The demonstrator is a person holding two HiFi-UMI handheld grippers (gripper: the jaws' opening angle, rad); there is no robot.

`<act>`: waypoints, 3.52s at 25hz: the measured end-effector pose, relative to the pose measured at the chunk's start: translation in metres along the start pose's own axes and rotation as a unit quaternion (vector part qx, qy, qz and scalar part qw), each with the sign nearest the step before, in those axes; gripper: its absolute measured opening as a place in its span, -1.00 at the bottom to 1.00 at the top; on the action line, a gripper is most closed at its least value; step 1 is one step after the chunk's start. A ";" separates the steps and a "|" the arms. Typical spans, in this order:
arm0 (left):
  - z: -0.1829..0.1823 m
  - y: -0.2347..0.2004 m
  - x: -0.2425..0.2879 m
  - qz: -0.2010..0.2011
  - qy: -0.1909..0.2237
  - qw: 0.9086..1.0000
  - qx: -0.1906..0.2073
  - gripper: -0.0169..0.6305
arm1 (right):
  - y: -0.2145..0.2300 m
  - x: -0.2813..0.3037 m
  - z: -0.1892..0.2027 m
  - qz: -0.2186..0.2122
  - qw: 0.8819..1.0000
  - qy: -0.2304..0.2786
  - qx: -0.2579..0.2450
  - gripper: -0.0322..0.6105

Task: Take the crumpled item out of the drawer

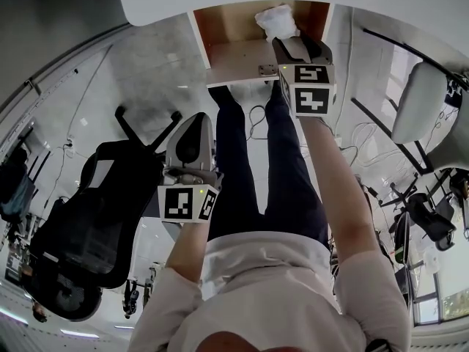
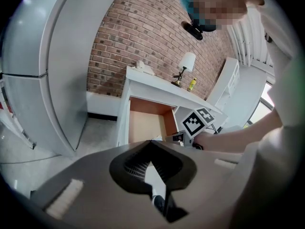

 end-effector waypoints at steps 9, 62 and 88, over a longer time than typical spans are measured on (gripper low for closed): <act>-0.006 -0.004 0.010 0.009 -0.007 1.000 0.002 -0.92 | 0.008 0.046 -0.006 0.005 1.000 -0.027 -0.005 -0.14; 0.002 -0.017 0.021 0.005 -0.021 1.000 -0.021 -0.92 | 0.026 0.104 -0.010 0.052 0.994 -0.083 -0.048 -0.71; 0.002 -0.002 0.018 0.011 -0.009 1.000 -0.007 -0.92 | 0.018 0.034 -0.017 0.037 0.999 -0.015 0.012 -0.71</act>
Point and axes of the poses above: the fingertips, and each gripper's own axes: x forward along the fingers, y to its right, z out of its underside, the point moved 9 cm from there along -x, backward along the fingers, and after that the axes turned 2 degrees about -z, right-handed, at the moved point
